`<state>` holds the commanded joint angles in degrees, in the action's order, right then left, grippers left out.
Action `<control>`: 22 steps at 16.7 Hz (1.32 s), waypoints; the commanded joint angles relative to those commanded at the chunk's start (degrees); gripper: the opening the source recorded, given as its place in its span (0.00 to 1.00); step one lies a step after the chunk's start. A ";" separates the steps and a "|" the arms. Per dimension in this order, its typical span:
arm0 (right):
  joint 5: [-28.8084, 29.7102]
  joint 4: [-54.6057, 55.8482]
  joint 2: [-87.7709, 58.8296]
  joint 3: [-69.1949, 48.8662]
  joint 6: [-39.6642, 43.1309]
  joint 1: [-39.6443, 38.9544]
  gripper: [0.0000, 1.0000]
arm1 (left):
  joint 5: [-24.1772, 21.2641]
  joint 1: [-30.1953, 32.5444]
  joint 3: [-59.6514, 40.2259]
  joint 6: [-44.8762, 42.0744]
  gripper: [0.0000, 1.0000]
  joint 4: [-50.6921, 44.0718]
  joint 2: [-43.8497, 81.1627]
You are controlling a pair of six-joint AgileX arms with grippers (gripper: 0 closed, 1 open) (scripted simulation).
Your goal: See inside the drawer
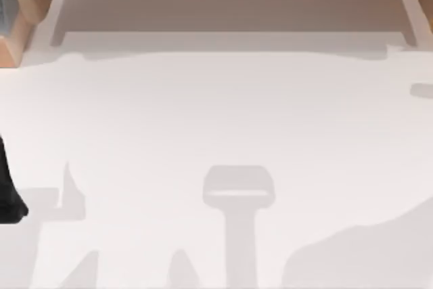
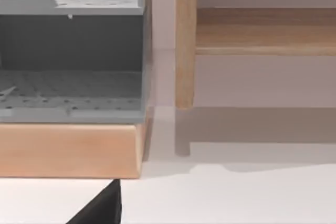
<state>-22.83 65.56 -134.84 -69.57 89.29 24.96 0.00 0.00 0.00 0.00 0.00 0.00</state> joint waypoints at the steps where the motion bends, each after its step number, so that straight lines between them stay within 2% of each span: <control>1: 0.00 0.00 0.00 0.00 0.00 0.00 0.10 | 0.00 0.00 0.00 0.00 1.00 0.00 0.00; 2: 0.00 0.00 0.00 0.00 0.00 0.00 0.02 | 0.00 0.00 0.00 0.00 1.00 0.00 0.00; 3: 0.00 0.00 0.00 0.00 0.00 0.00 0.00 | 0.00 0.00 0.00 0.00 1.00 0.00 0.00; 13: -0.30 0.82 0.76 0.99 -0.09 0.77 0.00 | 0.00 0.00 0.00 0.00 1.00 0.00 0.00; 19: -2.67 6.77 5.26 13.56 -0.25 3.08 0.00 | 0.00 0.00 0.00 0.00 1.00 0.00 0.00; 22: -3.85 8.78 7.01 15.97 -0.21 3.99 0.00 | 0.00 0.00 0.00 0.00 1.00 0.00 0.00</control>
<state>-26.68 74.35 -127.83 -53.59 89.08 28.95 0.00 0.00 0.00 0.00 0.00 0.00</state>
